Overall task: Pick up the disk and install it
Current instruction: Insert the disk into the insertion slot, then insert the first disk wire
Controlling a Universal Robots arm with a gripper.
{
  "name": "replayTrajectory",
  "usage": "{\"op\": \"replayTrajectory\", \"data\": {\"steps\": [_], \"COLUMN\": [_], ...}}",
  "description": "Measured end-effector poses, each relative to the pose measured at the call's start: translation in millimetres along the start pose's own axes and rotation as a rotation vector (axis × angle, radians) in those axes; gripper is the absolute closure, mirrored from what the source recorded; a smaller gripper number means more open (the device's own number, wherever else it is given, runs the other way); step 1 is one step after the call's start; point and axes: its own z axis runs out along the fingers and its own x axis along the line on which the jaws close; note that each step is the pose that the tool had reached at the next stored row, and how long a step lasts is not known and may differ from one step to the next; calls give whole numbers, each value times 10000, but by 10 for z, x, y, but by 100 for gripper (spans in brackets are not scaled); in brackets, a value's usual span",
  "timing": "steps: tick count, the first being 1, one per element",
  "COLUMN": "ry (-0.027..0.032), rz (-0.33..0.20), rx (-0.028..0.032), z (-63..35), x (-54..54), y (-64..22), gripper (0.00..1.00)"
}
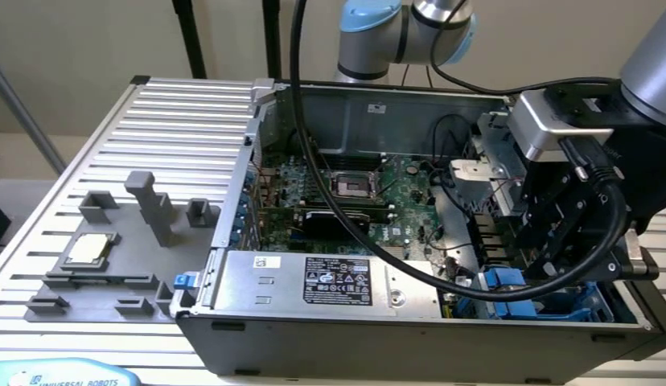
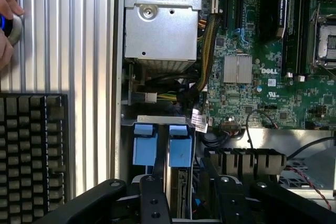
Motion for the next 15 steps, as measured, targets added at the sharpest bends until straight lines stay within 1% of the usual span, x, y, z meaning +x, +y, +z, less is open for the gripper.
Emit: {"op": "replayTrajectory", "data": {"steps": [15], "ry": [1], "rz": [0], "rx": [0], "z": [-1], "x": [0], "y": [0], "gripper": [60]}}
